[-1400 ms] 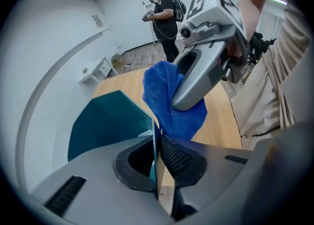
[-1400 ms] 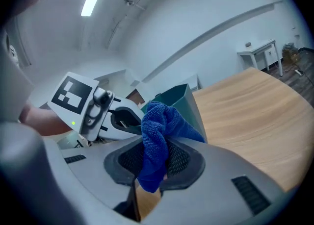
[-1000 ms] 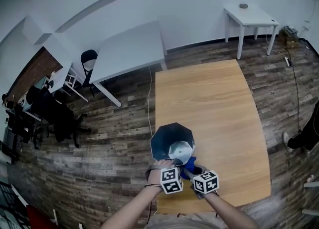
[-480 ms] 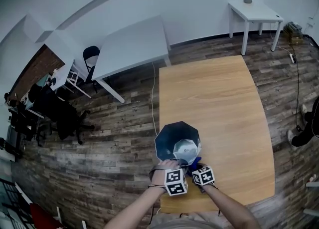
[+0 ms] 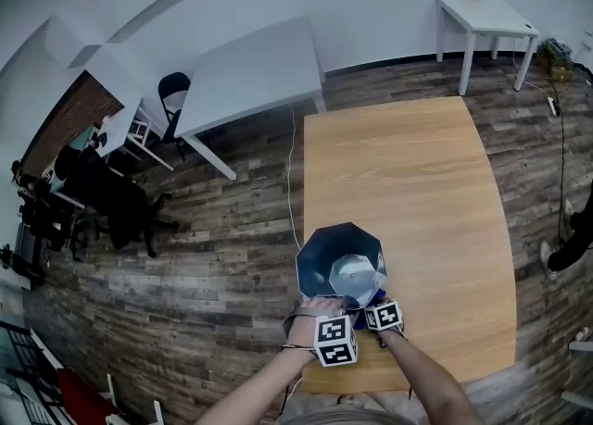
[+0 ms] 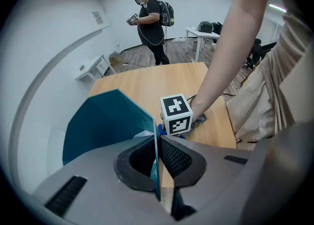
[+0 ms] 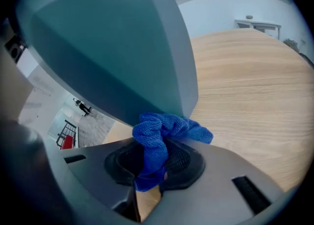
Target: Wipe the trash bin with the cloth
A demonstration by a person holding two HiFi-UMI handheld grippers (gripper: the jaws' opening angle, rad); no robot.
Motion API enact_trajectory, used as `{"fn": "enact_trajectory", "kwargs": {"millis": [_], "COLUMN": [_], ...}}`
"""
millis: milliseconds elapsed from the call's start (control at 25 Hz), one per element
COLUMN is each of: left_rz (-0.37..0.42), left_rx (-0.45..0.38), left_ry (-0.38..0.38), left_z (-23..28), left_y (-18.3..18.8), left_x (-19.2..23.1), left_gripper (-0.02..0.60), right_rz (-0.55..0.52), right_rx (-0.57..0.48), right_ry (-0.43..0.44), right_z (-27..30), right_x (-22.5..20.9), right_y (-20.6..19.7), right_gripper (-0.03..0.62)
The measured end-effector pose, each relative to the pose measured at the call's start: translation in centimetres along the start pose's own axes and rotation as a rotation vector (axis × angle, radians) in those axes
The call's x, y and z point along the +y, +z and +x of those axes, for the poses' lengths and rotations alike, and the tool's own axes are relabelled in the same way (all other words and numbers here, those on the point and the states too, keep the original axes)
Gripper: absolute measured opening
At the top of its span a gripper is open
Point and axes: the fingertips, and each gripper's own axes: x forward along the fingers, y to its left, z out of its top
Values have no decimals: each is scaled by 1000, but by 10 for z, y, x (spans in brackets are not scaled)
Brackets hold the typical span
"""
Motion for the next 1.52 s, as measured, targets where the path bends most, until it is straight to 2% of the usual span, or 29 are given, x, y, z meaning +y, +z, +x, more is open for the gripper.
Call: {"fn": "enact_trajectory", "kwargs": {"millis": [160,320,480,560,640,800,1000,1080,1120,1200,1520], "left_rz": [-7,48,72,91,143,306,470,504,504,485,413], "left_rx": [-1,-12,-62,-55,0,141,236,259,256,242,185], "left_ry": [-6,69,97,121,164,243,246,239,241,238,163], "left_z": [3,3,-7,-15,-24,-32,-16,-7,-5,-6,-10], "left_y": [-1,0,-2,-12,-31,-74,-95,-97,-95,-89,-63], "left_x": [-1,-5,-11,-9,-3,13,20,18,17,15,-7], "left_gripper": [31,34,139,170,181,184,183,181,179,119,75], "right_rz": [5,-9,-32,-33,-26,-43,-44,-32,-27,-22,-34], "right_rx": [-7,-29,-93,-133,-175,-241,-302,-319,-328,-349,-371], "right_ry": [12,27,71,84,95,108,110,102,99,103,141], "right_z": [6,-10,-50,-78,-107,-155,-202,-215,-221,-233,-248], "right_x": [-5,-1,14,23,33,51,58,57,57,61,69], "right_y": [-3,-4,7,16,23,30,37,40,42,46,58], "right_gripper": [80,80,80,80,81,80,80,80,80,80,80]}}
